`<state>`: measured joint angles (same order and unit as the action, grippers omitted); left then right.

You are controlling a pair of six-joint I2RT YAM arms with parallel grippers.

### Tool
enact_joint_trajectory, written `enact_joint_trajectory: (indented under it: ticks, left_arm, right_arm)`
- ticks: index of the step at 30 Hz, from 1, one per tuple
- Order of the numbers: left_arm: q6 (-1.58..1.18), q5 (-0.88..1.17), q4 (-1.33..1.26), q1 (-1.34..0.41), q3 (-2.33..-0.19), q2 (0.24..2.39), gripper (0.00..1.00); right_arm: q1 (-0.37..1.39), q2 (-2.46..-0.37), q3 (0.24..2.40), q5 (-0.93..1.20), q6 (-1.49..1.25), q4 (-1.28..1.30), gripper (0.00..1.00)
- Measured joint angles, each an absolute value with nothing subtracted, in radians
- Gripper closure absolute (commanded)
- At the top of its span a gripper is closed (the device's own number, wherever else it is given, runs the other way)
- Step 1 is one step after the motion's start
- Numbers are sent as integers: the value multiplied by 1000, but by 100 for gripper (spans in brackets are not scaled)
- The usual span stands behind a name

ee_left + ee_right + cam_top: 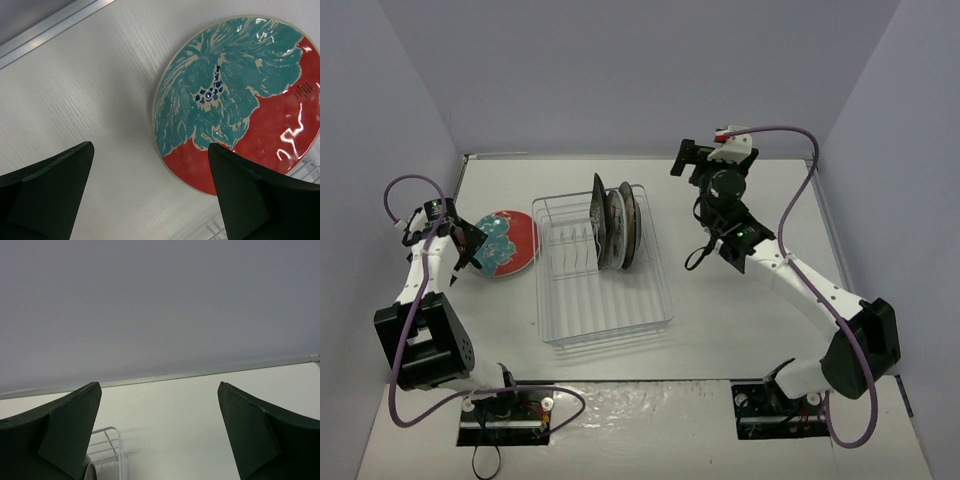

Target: Load the plates into the dish rack

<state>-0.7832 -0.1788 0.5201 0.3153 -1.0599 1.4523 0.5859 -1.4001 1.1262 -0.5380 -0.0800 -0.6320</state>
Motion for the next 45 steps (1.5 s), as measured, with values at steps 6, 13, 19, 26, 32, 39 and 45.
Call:
enact_joint_trajectory:
  ticks: [6, 13, 19, 26, 32, 39, 45]
  left_arm:
    - [-790, -102, 461, 340, -1051, 1562, 3]
    - [-843, 44, 280, 414, -946, 1636, 8]
    - [-888, 121, 114, 441, -940, 1673, 34]
    - [-965, 209, -112, 467, -892, 1736, 72]
    - [-1039, 300, -239, 478, -864, 1773, 100]
    - [-1059, 301, -315, 467, -832, 1777, 100]
    - [-1031, 268, -308, 466, -758, 1670, 100]
  right_arm:
    - [429, -1382, 1022, -416, -222, -621, 0]
    - [353, -1382, 985, -316, -302, -641, 0]
    - [318, -1382, 965, -264, -344, -673, 0]
    - [280, -1382, 938, -221, -394, -698, 0]
    - [268, -1365, 922, -210, -415, -698, 0]
    - [267, -1306, 910, -209, -420, -698, 0]
    - [267, -1296, 910, -208, -422, -694, 0]
